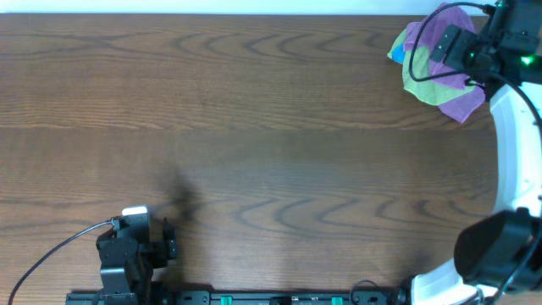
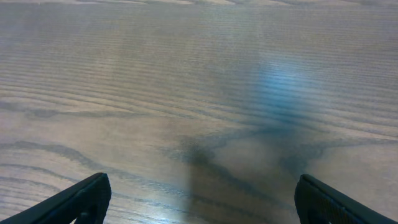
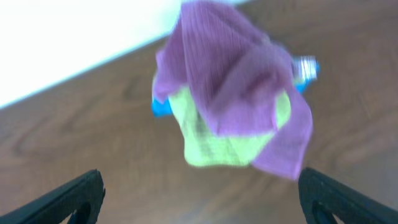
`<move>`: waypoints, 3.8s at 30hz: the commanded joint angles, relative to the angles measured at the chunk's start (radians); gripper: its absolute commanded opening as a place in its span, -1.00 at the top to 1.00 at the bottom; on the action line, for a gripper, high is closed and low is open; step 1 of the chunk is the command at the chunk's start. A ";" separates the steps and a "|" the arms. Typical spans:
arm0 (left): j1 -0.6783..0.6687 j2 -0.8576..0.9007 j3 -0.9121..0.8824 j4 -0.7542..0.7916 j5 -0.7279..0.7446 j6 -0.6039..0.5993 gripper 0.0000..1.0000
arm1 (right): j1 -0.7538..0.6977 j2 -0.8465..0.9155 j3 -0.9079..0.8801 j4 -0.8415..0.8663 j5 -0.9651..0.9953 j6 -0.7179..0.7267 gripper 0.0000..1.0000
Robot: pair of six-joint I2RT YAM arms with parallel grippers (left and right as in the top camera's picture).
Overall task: Fold the cloth
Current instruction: 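Reach the right gripper to the cloth pile and pinch the purple cloth, then pull the purple cloth off the pile toward table center with right gripper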
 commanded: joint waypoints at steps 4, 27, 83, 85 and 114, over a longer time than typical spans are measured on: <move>-0.004 -0.006 -0.008 -0.046 0.000 0.022 -0.91 | -0.009 0.090 0.021 0.107 0.089 0.017 -0.98; -0.004 -0.006 -0.008 -0.046 0.000 0.022 -0.91 | -0.016 0.394 0.020 0.364 0.118 0.421 -0.66; -0.004 -0.006 -0.008 -0.046 0.000 0.022 -0.91 | 0.927 -0.214 0.021 -0.404 -0.073 -0.092 0.97; -0.004 -0.006 -0.008 -0.046 0.000 0.023 -0.91 | 0.947 -0.206 0.020 -0.397 -0.073 -0.077 0.97; -0.004 -0.006 -0.008 -0.045 0.000 0.022 -0.91 | 0.521 0.092 0.006 -0.364 -0.106 0.051 -0.62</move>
